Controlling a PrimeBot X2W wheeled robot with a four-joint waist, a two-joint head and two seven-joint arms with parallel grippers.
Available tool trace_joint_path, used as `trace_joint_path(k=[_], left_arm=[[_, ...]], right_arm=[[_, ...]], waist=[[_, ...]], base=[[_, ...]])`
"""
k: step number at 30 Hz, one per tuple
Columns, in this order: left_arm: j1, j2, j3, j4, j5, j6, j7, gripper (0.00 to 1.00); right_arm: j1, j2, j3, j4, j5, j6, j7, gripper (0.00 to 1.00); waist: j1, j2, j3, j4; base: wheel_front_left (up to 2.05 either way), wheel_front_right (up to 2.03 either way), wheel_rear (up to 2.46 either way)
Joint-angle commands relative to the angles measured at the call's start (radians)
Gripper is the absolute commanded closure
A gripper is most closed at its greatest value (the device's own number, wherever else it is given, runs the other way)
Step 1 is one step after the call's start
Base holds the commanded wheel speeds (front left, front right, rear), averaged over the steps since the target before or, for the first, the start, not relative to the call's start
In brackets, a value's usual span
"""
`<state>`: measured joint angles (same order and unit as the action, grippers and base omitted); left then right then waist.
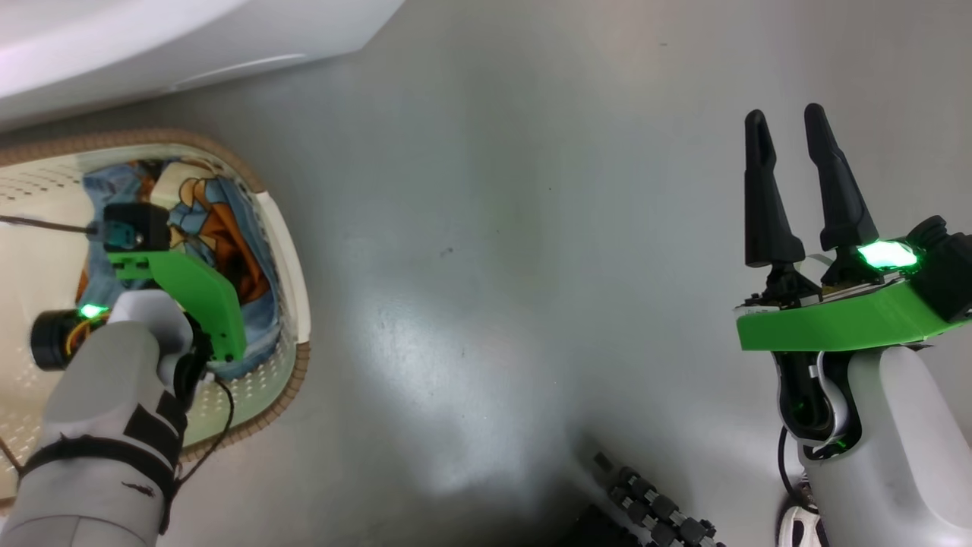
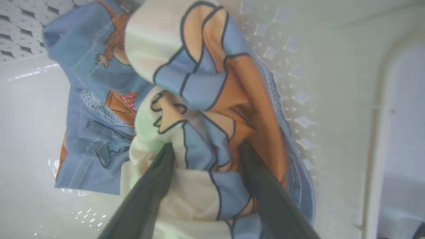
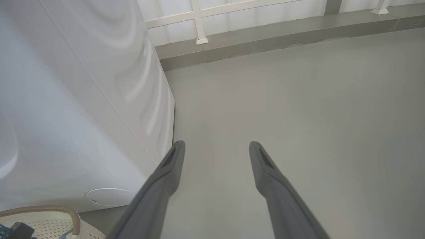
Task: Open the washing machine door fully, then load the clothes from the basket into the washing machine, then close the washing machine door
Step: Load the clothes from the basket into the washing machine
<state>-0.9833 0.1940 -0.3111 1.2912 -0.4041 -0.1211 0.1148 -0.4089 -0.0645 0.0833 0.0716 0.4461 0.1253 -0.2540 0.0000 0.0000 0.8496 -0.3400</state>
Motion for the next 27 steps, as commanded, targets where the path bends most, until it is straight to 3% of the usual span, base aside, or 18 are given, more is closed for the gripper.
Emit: trace_joint_path(k=[1, 3, 4, 5, 6, 7, 16, 27], left_arm=[[0.009, 0.025, 0.011, -0.005, -0.003, 0.008, 0.003, 0.0], [0.006, 0.026, 0.007, -0.004, -0.001, 0.015, 0.005, 0.04], [0.005, 0.027, 0.005, -0.004, -0.001, 0.018, 0.005, 0.45], [0.004, 0.028, 0.003, -0.003, -0.001, 0.021, 0.005, 0.45], [0.004, 0.029, 0.002, -0.003, -0.001, 0.023, 0.006, 0.87], [0.004, 0.029, 0.001, -0.003, -0.002, 0.023, 0.007, 1.0], [0.027, -0.002, 0.016, -0.001, -0.04, 0.017, -0.039, 1.0], [0.173, -0.044, 0.056, -0.002, -0.132, -0.008, -0.25, 1.0]], right_arm=[[0.017, -0.006, 0.017, -0.024, 0.019, 0.005, -0.008, 0.0], [0.017, -0.005, 0.02, -0.025, 0.019, 0.005, -0.008, 0.0], [0.017, -0.004, 0.021, -0.025, 0.019, 0.005, -0.008, 0.0], [0.017, -0.004, 0.021, -0.025, 0.019, 0.005, -0.008, 0.0], [0.018, -0.003, 0.022, -0.025, 0.019, 0.005, -0.008, 0.0], [0.018, -0.003, 0.023, -0.025, 0.019, 0.005, -0.008, 0.0], [0.026, -0.016, 0.01, -0.023, 0.011, 0.005, -0.008, 0.0], [0.075, -0.057, 0.002, -0.002, -0.012, 0.005, -0.008, 0.0]], waist=[[0.0, 0.0, 0.004, -0.005], [0.0, 0.0, 0.006, -0.009], [0.0, 0.0, 0.006, -0.01], [0.0, 0.0, 0.005, -0.011], [0.0, 0.0, 0.004, -0.012], [0.0, 0.0, 0.003, -0.012], [0.0, 0.0, -0.058, 0.021], [0.0, 0.0, -0.278, 0.11]], base=[[0.0, 0.0, 0.0], [0.0, 0.0, 0.0], [0.0, 0.0, 0.0], [0.0, 0.0, 0.0], [0.0, 0.0, 0.0], [0.0, 0.0, 0.0], [0.0, 0.0, 0.0], [0.0, 0.0, 0.0]])
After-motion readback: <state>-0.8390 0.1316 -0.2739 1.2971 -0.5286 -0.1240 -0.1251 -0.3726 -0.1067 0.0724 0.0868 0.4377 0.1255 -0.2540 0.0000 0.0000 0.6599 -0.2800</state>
